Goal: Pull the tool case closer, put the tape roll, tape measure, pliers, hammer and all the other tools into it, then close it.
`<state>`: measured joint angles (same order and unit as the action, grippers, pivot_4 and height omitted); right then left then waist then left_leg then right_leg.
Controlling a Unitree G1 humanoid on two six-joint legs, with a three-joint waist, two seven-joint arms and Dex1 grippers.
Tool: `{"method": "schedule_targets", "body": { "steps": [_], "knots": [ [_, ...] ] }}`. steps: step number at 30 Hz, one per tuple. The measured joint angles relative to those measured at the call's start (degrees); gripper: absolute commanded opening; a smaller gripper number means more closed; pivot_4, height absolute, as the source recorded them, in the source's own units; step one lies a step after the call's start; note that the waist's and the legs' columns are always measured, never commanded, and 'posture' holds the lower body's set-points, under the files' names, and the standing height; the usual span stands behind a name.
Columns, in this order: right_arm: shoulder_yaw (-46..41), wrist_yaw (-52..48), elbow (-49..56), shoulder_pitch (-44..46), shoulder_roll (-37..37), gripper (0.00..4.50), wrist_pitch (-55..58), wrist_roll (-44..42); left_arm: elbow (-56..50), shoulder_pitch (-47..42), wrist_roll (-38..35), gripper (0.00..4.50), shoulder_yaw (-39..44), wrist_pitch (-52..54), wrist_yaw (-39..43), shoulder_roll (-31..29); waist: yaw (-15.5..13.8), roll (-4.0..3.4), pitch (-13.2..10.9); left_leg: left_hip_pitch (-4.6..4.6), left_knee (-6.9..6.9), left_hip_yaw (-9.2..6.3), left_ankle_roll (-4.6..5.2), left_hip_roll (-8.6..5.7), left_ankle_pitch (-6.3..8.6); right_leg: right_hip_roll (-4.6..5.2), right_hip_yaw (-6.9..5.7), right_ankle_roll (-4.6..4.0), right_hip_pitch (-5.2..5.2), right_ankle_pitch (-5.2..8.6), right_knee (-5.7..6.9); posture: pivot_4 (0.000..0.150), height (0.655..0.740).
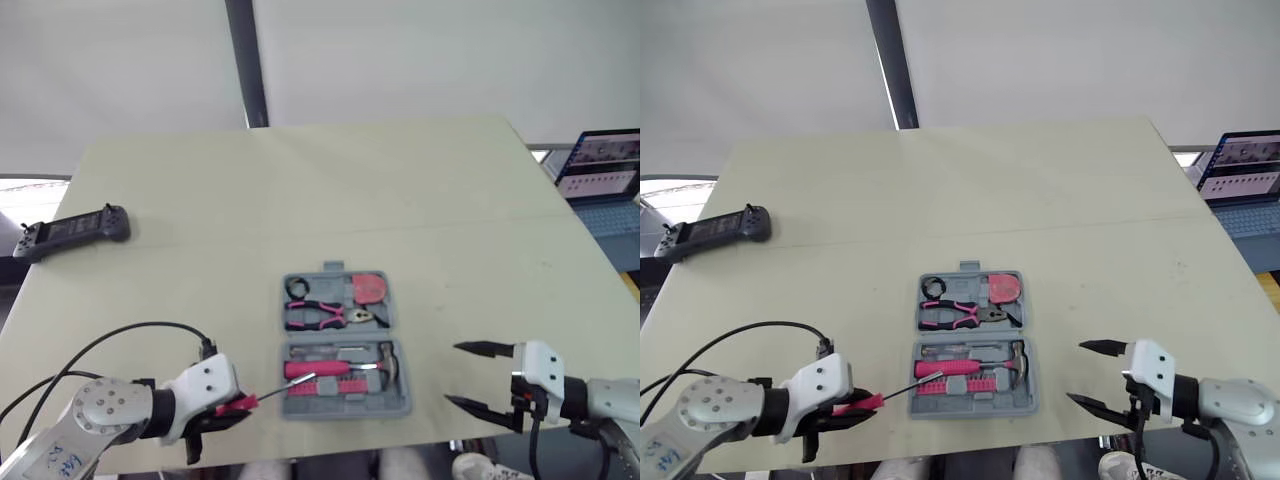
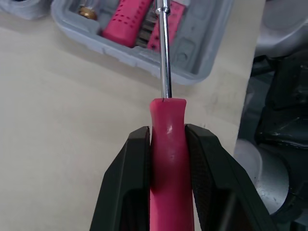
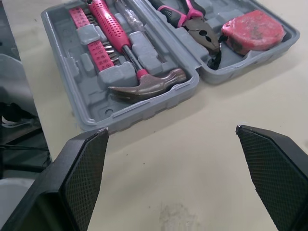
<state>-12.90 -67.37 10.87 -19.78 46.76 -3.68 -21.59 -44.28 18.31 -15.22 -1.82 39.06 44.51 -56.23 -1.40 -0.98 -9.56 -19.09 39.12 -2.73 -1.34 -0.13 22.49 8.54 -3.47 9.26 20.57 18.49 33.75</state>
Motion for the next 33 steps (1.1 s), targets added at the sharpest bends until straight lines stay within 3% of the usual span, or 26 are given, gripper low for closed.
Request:
{"method": "schedule_targets", "body": {
  "steps": [13,24,33],
  "knots": [
    [-3.53,-1.75,2.12,-4.27,2.48,4.5,0.1,-0.69,-4.63,-20.26,2.38,0.6,-15.97,12.1,-0.96,0.29,-0.02,-0.01,0.01,0.02,0.01,0.0,0.02,-0.01,-0.02,-0.01,0.01,0.01,-0.02,0.0,0.04,0.15,0.74],
    [-4.06,-2.39,2.51,-4.75,3.68,4.5,0.36,-1.47,-6.67,-32.6,1.07,0.6,-26.28,24.41,-3.81,7.8,-0.08,0.02,-0.01,0.0,0.07,0.0,0.04,-0.02,-0.03,-0.01,0.01,0.02,-0.03,-0.01,0.03,0.15,0.74],
    [-3.99,-2.38,2.51,-4.48,3.74,4.5,0.5,-1.46,-6.44,-40.75,1.55,0.6,-35.14,28.24,-4.94,9.17,-0.18,0.03,-0.02,-0.02,0.09,-0.02,0.04,-0.03,-0.03,-0.01,0.01,0.02,-0.03,-0.01,0.03,0.15,0.74]
  ]
}}
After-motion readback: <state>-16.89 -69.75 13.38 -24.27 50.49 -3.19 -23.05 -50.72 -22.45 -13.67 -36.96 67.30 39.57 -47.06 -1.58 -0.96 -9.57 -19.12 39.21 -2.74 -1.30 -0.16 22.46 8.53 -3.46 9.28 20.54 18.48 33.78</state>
